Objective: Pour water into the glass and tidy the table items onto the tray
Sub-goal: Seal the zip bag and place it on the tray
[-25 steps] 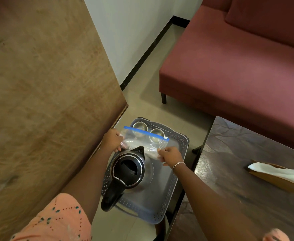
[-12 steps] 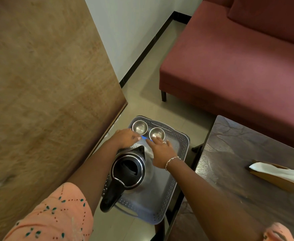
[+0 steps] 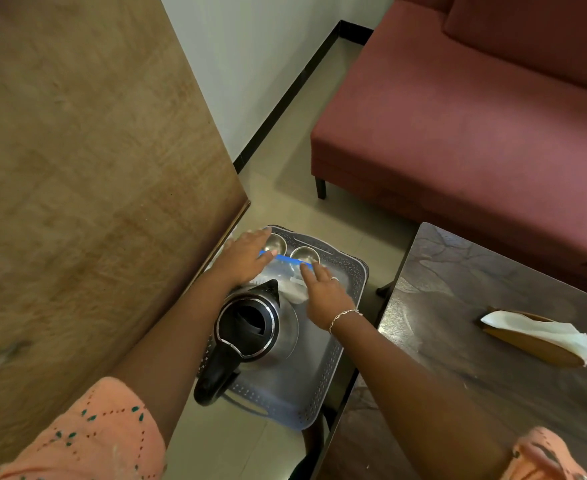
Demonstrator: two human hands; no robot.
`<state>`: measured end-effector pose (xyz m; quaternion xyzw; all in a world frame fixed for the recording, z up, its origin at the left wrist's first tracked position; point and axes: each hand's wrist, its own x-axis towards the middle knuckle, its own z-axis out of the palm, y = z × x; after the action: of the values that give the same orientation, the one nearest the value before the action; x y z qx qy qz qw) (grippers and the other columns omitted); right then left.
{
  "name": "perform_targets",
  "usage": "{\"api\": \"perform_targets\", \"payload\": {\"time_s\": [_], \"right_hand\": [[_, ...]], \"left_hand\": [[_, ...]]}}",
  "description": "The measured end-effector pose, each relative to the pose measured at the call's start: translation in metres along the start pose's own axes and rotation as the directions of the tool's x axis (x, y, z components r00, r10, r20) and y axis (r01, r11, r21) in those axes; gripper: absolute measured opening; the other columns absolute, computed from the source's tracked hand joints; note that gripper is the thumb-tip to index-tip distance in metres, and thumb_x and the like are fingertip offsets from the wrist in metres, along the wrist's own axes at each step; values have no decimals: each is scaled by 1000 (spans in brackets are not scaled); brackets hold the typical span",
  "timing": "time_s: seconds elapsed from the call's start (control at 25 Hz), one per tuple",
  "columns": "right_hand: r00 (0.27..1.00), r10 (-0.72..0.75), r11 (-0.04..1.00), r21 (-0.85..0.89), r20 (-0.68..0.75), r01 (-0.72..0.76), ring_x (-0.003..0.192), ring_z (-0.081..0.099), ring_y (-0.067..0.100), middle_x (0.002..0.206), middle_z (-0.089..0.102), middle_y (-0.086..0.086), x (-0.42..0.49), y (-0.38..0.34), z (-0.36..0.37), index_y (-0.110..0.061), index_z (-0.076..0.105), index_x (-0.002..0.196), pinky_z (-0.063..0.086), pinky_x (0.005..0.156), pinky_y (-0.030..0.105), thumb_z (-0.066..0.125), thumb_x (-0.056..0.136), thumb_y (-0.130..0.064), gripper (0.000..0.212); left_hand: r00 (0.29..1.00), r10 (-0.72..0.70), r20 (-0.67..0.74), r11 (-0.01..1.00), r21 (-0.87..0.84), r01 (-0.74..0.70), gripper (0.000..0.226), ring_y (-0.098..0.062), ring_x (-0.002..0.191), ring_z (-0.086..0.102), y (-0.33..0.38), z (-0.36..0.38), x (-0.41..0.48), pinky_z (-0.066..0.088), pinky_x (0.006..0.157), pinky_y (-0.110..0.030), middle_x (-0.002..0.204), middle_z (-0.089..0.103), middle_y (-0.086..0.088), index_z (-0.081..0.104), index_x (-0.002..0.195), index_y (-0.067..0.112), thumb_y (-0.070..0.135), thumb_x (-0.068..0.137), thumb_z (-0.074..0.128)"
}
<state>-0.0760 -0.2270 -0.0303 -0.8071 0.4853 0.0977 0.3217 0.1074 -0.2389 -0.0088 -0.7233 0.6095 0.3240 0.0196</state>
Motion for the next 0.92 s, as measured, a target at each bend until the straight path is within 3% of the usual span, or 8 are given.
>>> {"api": "perform_targets", "payload": {"time_s": [0.12, 0.24, 0.36, 0.44, 0.6, 0.64, 0.76, 0.92], "right_hand": [[985, 25, 998, -45, -170, -33, 143, 2, 32, 155, 0, 16, -24, 16, -1, -13, 6, 145, 16, 115, 38, 44, 89, -6, 68], [961, 31, 994, -94, -274, -59, 141, 7, 37, 153, 6, 22, -52, 38, 9, -7, 10, 145, 13, 115, 41, 49, 87, -8, 69], [930, 64, 986, -122, -361, -115, 130, 36, 42, 141, 37, 26, -92, 73, 18, -3, 36, 137, 36, 103, 50, 70, 73, -14, 74], [925, 117, 983, -90, -361, -160, 131, 35, 42, 142, 36, 25, -125, 102, 23, -4, 35, 137, 31, 105, 49, 69, 75, -21, 73], [915, 183, 972, -76, -361, -224, 139, 18, 39, 150, 17, 23, -201, 161, 20, -7, 22, 143, 18, 113, 46, 60, 84, -29, 73], [908, 210, 965, -72, -362, -252, 139, 18, 39, 150, 18, 23, -224, 179, 18, -7, 22, 143, 19, 113, 46, 61, 83, -30, 75], [859, 310, 933, -47, -407, -358, 121, 49, 40, 132, 49, 26, -295, 240, 19, -4, 48, 128, 44, 95, 49, 78, 63, -32, 76], [806, 412, 880, -45, -425, -473, 111, 58, 39, 122, 58, 26, -381, 312, 19, -3, 55, 120, 51, 85, 48, 78, 58, -30, 71]], "left_hand": [[982, 22, -189, 991, 136, 4, 62, -24, 145, 2, 34, 1, -24, 4, 117, -43, 157, 7, -10, 9, 148, 14, 41, 97, 32], [960, 96, -262, 977, 209, -40, 66, -26, 145, -8, 80, 31, -53, -1, 117, -41, 157, -5, -12, 0, 148, 13, 45, 97, 28], [966, 154, -209, 952, 293, -89, 69, -27, 143, -17, 124, 77, -82, -6, 117, -41, 155, -15, -13, -8, 147, 15, 46, 97, 28], [974, 174, -147, 936, 332, -116, 70, -26, 141, -21, 153, 107, -100, -8, 116, -43, 154, -18, -14, -10, 147, 14, 46, 97, 28], [977, 199, -77, 923, 351, -160, 70, -27, 142, -20, 221, 160, -134, -9, 116, -43, 154, -20, -13, -10, 147, 15, 48, 97, 27], [975, 211, -68, 918, 356, -174, 70, -27, 142, -19, 242, 174, -143, -8, 116, -43, 154, -20, -13, -10, 147, 16, 48, 96, 27], [960, 280, -3, 895, 362, -259, 70, -27, 142, -18, 310, 219, -166, -7, 116, -43, 154, -20, -14, -10, 147, 16, 48, 96, 28], [923, 379, 62, 853, 362, -375, 72, -27, 143, -16, 392, 267, -186, -5, 117, -42, 154, -20, -13, -9, 147, 16, 49, 95, 28]]}}
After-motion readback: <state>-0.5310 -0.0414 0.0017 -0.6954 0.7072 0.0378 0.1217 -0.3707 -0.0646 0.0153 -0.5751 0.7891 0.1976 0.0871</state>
